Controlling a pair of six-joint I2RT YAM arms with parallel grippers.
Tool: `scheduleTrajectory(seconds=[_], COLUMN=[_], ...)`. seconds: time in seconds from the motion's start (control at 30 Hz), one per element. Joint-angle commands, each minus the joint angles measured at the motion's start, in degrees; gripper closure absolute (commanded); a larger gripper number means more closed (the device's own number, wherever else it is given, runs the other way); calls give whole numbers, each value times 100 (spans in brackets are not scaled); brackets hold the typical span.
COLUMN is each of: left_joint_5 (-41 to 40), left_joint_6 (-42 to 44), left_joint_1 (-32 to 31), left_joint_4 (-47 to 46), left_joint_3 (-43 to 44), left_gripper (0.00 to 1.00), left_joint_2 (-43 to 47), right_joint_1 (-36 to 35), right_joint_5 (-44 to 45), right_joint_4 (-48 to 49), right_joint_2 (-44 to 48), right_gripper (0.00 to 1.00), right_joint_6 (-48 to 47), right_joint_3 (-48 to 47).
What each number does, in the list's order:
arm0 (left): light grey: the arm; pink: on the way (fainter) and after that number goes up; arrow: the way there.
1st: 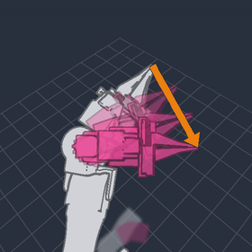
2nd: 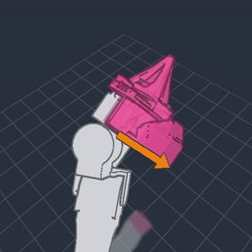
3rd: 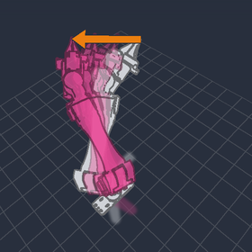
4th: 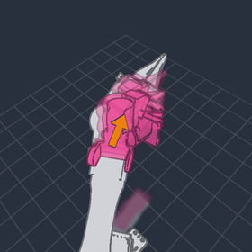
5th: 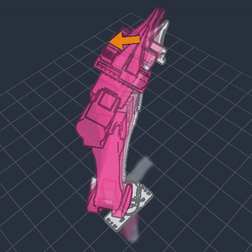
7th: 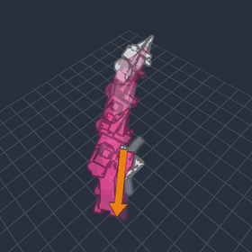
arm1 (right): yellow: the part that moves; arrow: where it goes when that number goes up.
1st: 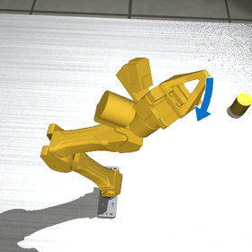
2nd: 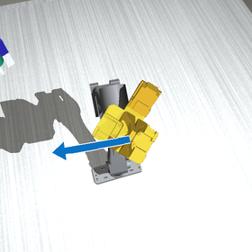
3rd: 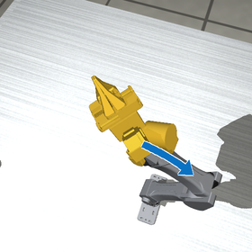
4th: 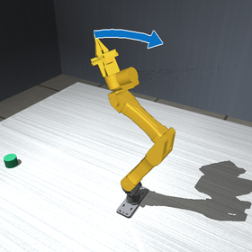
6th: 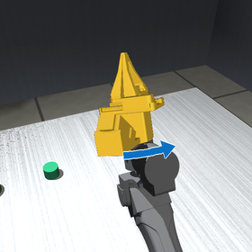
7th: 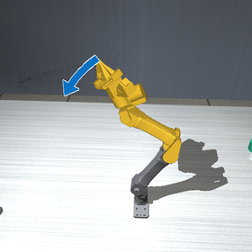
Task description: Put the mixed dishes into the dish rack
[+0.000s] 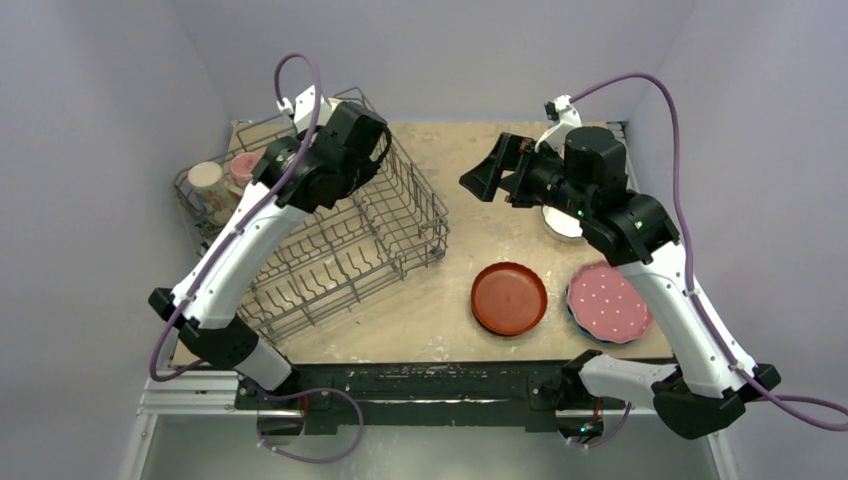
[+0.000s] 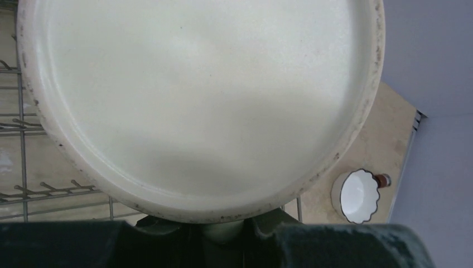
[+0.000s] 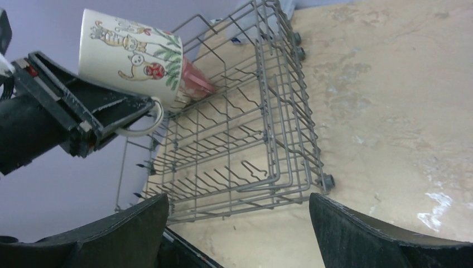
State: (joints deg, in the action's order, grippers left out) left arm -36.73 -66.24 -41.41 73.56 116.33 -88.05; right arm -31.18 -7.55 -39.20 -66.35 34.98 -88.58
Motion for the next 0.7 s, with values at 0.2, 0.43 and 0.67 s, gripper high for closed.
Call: scheduleTrajectory(seconds=[0.2, 0.43, 0.67], left_joint_5=[-1314, -1215, -1136], left_joint_6=[-17, -80, -310], left_joint_1=[934, 1514, 1885], left_joint_4=[-854, -1160, -1299], left_joint_3=[422, 433, 470], left_gripper=[100, 100, 100], left_joint_2=[-830, -1440, -1993], right_joint_1=[44, 176, 375], right_joint_5=[424, 572, 863], right_joint_4=[-985, -1046, -1088], right_joint_2=[-313, -298, -28], right_gripper=[1, 1, 1], right_joint_6=[-848, -1147, -1302], right_joint_3=[-591, -642, -406])
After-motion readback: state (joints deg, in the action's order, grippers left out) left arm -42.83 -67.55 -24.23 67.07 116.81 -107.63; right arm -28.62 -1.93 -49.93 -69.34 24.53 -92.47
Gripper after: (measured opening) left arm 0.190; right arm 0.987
